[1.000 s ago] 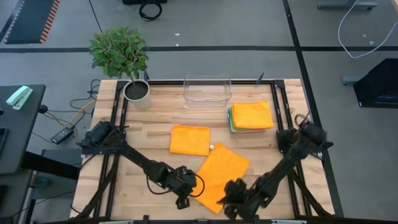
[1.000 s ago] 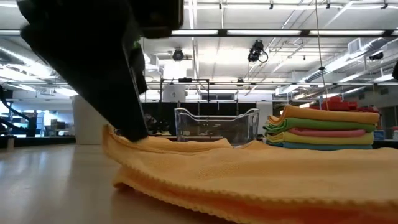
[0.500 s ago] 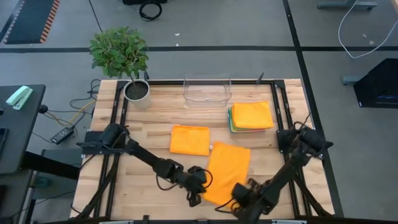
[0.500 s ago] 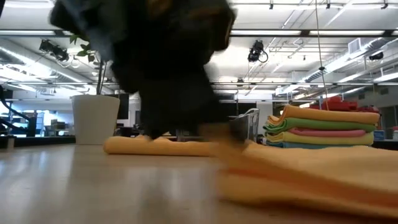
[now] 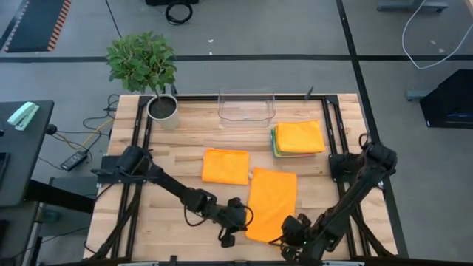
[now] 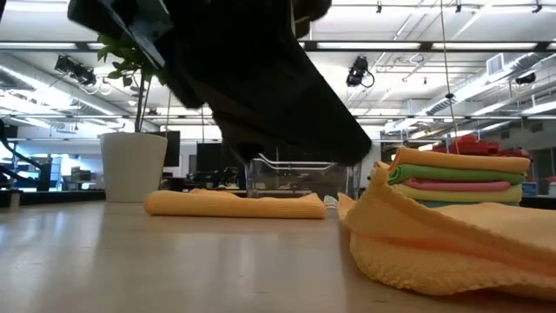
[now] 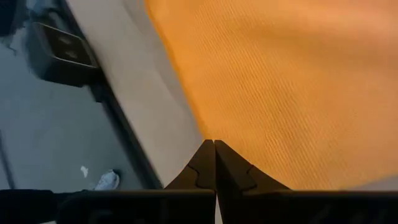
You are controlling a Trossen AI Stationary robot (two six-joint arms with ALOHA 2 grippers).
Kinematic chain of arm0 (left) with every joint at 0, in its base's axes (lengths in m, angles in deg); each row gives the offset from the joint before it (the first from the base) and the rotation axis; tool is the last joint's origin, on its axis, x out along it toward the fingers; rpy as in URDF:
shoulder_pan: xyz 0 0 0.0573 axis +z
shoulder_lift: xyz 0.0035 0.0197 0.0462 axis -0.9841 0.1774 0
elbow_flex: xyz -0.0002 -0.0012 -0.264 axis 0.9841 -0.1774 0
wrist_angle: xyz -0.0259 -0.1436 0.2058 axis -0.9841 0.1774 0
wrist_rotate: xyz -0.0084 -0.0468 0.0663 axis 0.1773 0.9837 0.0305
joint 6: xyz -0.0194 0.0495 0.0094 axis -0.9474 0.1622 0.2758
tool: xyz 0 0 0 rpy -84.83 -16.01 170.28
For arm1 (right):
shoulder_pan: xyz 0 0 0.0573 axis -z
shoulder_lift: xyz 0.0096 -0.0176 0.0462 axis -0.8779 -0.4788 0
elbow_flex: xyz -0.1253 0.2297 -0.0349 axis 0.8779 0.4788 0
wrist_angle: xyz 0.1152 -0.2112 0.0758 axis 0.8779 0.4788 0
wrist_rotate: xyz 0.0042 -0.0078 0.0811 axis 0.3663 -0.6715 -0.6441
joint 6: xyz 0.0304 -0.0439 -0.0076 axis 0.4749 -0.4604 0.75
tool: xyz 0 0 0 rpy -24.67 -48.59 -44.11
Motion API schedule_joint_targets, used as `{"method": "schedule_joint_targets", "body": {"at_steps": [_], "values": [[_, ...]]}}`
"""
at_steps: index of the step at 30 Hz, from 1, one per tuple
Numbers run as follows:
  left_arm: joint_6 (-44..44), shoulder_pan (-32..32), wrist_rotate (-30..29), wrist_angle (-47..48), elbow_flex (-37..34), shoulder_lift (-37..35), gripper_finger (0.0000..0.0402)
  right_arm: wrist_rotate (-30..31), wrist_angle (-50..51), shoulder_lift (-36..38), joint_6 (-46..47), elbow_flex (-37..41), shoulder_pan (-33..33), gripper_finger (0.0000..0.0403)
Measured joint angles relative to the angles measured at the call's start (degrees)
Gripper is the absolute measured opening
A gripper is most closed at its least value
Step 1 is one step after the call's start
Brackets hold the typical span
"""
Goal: Fold microfiber towels
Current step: Fold the bottom orange towel
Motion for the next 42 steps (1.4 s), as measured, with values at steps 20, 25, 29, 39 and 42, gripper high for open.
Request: {"method": "schedule_joint_targets", "body": {"at_steps": [20,25,29,39,42], "values": [[-1.5,2.8,3.9,-2.3,0.2,5.8,0.0007,9.6,-16.3,-4.5,-13.5,-0.1,9.6,0.0003],[-1.6,4.0,4.0,-2.3,0.2,5.8,0.0010,7.4,-16.7,-4.9,-15.4,0.0,11.7,0.0003],[-2.0,3.9,5.7,-2.0,0.1,5.2,0.0015,5.4,-17.1,-7.8,-13.3,0.0,10.7,0.0003],[4.4,-0.8,1.4,-1.3,0.1,0.6,0.0014,6.9,-13.5,-12.2,-2.7,-0.2,7.4,0.0003],[7.0,-1.9,-1.5,-0.5,0.1,0.8,0.0006,7.4,-9.5,-11.8,0.9,-0.2,7.5,0.0003]]}}
